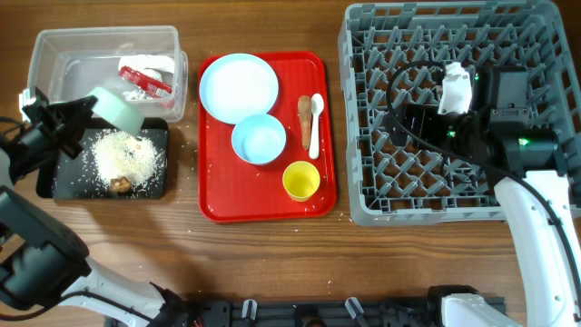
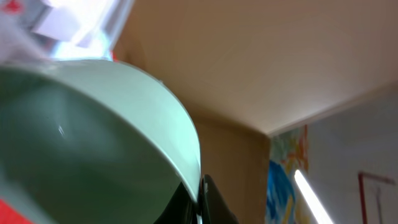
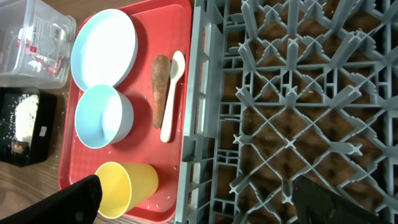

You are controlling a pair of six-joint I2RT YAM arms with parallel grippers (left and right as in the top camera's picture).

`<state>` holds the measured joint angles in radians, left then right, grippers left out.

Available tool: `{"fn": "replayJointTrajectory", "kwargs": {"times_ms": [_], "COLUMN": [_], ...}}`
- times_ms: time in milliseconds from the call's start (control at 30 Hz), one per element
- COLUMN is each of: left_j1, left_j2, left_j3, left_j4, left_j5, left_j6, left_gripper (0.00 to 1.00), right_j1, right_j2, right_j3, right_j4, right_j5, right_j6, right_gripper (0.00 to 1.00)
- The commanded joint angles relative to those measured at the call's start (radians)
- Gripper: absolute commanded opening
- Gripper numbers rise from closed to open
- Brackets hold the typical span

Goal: Sort waste into correct bins and load items into the dishwasher rack
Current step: 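Tip the green bowl over the black tray to pour out the rice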

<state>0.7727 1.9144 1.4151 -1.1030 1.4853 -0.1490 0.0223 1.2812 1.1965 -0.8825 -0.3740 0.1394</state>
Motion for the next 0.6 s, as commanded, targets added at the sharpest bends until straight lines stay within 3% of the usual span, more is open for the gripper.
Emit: {"fn": "replayJointTrajectory", "kwargs": {"times_ms": [0,133,200,300,367,567], "left_j1": [0.035,0.052,0.053,0.057,0.057,0.063], "left_j2": [0.002,0.002,0.000,0.000,-0.001,-0.001], "left_j3": [0.010,0.010,0.010,0.010,0.010,0.010], "left_j4": [-0.035,-0.012,-0.083,0.001,-0.044,0.033], "left_j5": [0.047,0.032,0.033,-0.013,0.020,0.016], "left_j6": [-0.016,-0.024,-0.014,-0.050,-0.067,-0.095], "left_gripper": [0.04,0.04,0.04,0.04,0.04,0.04], "right_j1": [-0.003,-0.003,-0.003,-0.003,-0.003,-0.003], "right_j2": [0.005,0.005,0.005,0.005,0.005,0.005], "right_j3": [0.019,0.019,0.019,0.019,0.019,0.019], "right_j4": [0.000,-0.001,-0.001,0.001,0.004,0.002], "right_j5": [-0.017,-0.017,-0.017,-0.017,-0.017,-0.017], "right_j6": [0.021,0.021,0.020,0.021,0.020,0.021], "right_gripper": [1.00,1.00,1.00,1.00,1.00,1.00]}}
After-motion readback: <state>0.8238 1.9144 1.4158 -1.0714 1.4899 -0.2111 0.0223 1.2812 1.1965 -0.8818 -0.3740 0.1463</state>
